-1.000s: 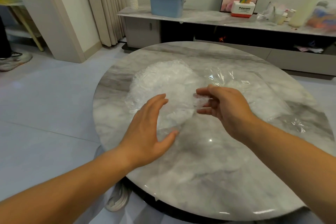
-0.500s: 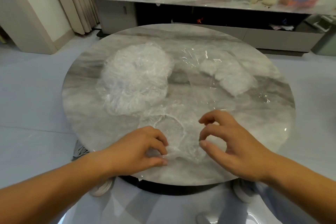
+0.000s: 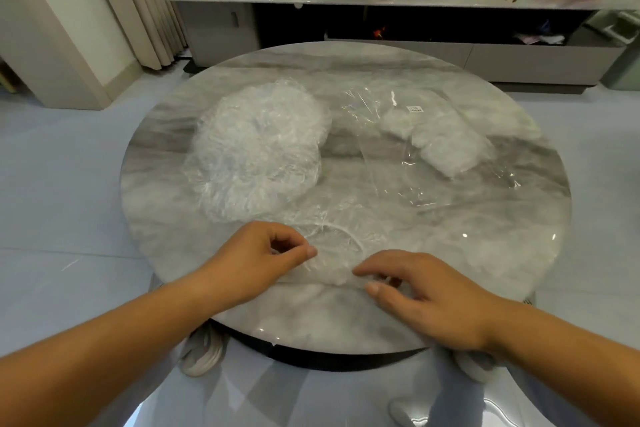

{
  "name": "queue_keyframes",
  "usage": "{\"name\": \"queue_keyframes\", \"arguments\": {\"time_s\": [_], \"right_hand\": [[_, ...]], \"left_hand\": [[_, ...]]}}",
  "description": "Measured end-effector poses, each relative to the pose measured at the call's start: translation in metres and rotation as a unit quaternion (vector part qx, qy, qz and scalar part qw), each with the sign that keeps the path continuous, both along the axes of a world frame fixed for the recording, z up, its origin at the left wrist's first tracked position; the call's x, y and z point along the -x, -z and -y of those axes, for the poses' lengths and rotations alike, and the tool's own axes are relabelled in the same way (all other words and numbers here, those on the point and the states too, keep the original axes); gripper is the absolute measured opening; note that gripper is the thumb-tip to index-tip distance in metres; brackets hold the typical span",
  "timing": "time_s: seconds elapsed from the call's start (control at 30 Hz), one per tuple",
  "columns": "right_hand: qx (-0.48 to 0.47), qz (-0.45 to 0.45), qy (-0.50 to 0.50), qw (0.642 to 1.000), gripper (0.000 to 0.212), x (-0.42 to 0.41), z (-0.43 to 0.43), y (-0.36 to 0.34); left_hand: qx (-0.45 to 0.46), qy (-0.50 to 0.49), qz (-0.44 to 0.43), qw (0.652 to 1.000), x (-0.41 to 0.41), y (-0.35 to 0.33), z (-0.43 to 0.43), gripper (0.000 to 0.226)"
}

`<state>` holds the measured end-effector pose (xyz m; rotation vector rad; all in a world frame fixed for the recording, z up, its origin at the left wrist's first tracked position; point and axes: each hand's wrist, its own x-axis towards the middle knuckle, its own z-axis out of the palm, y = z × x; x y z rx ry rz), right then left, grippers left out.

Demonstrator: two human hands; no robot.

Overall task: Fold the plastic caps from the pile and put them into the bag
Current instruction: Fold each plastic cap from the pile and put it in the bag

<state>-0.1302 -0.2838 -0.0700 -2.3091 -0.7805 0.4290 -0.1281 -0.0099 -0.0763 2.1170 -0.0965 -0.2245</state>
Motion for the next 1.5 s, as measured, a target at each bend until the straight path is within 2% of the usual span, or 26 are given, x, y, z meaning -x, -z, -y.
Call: {"name": "queue_keyframes", "arguments": {"time_s": [0.13, 0.23, 0.37, 0.47, 0.63, 0.77, 0.87, 1.0, 1.1, 1.23, 1.37, 1.5], "right_hand": [[0.029, 0.038, 0.001, 0.999, 0.035, -0.014, -0.011, 0.010], [0.081, 0.063, -0.015, 0.995, 0.038, -0.017, -0.015, 0.014], [0.102, 0.099, -0.016, 0.990, 0.047, -0.016, -0.015, 0.014], [0.108, 0.186, -0.018, 0.976, 0.044, -0.017, -0.014, 0.016], [0.135, 0.187, -0.018, 0.973, 0.053, -0.019, -0.017, 0.015], [0.083, 0.189, 0.026, 0.978, 0.056, -0.036, -0.034, -0.008], [0.077, 0.151, 0.041, 0.985, 0.054, -0.064, -0.051, -0.020], [0.101, 0.062, 0.015, 0.993, 0.039, -0.096, -0.063, -0.020], [0.064, 0.069, 0.002, 0.996, 0.039, -0.103, -0.065, -0.017], [0.040, 0.096, -0.008, 0.995, 0.061, -0.093, -0.067, -0.027], [0.043, 0.144, -0.084, 0.985, 0.049, -0.068, -0.059, -0.032], [0.075, 0.190, -0.131, 0.970, 0.045, -0.044, -0.052, -0.025]], "left_hand": [[-0.083, -0.041, 0.026, 0.995, -0.004, 0.005, 0.001, 0.015], [-0.150, -0.045, 0.043, 0.987, -0.008, 0.010, 0.002, 0.017], [-0.238, -0.027, 0.079, 0.968, -0.013, 0.013, 0.002, 0.022], [-0.257, -0.019, 0.088, 0.962, -0.015, 0.013, 0.003, 0.022], [-0.228, -0.044, 0.082, 0.969, -0.014, 0.013, 0.003, 0.027], [-0.214, -0.078, 0.091, 0.970, -0.014, 0.011, 0.004, 0.047], [-0.205, -0.093, 0.100, 0.969, -0.017, 0.012, 0.005, 0.066], [-0.227, -0.092, 0.084, 0.966, -0.022, 0.011, 0.010, 0.079], [-0.232, -0.083, 0.064, 0.967, -0.025, 0.013, 0.011, 0.080], [-0.220, -0.081, 0.059, 0.970, -0.026, 0.014, 0.007, 0.074], [-0.202, -0.075, 0.054, 0.975, -0.025, 0.016, 0.001, 0.064], [-0.181, -0.063, 0.090, 0.977, -0.019, 0.018, -0.004, 0.056]]}}
